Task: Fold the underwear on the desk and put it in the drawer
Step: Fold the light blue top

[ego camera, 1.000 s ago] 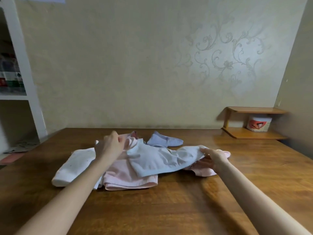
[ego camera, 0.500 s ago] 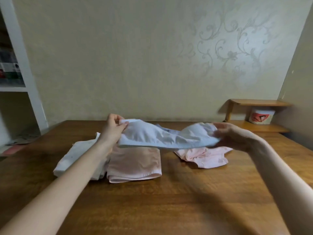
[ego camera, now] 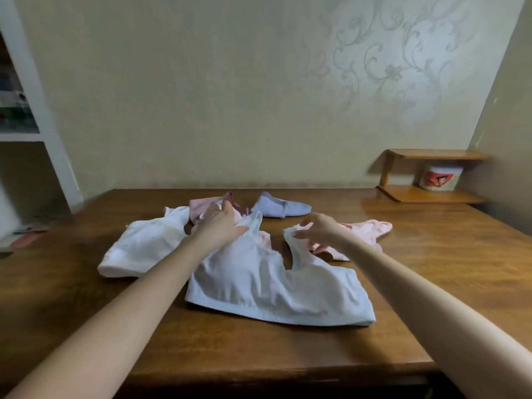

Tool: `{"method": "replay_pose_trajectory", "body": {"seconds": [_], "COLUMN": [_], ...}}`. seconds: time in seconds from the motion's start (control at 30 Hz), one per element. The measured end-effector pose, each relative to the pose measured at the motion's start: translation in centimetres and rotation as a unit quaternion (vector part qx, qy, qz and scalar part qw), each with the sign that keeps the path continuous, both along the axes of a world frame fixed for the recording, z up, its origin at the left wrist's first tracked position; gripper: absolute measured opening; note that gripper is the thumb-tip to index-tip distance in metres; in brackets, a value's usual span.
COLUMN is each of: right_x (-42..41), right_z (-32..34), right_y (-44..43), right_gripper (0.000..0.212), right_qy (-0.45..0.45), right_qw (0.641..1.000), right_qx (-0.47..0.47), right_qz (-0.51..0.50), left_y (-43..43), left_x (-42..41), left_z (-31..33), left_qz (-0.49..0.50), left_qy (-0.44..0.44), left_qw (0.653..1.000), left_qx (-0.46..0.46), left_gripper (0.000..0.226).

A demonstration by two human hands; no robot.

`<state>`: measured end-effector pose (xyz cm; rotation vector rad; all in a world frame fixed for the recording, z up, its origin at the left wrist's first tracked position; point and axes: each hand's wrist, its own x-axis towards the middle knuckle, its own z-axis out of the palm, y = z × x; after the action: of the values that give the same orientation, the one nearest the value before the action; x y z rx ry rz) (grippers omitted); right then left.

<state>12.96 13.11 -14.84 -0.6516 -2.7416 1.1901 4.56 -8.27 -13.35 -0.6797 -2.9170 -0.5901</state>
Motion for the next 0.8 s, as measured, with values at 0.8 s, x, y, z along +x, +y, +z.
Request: {"method": "replay_pose_trajectory", "body": {"seconds": [0.8], "right_x": [2.4], "right_z": [1.0], "right_y": [5.2], "right_gripper": [0.029], "right_qy": [0.14], "right_qw": [0.882], "right_qx": [-0.43], "right_qz": [0.137], "left_y": [-3.3], "left_x": [-0.1], "left_z": [1.2], "left_qz": [-0.154], "left_qy": [-0.286], "left_qw": [0.814], "left_qx": [0.482], "left_gripper": [0.02]}}
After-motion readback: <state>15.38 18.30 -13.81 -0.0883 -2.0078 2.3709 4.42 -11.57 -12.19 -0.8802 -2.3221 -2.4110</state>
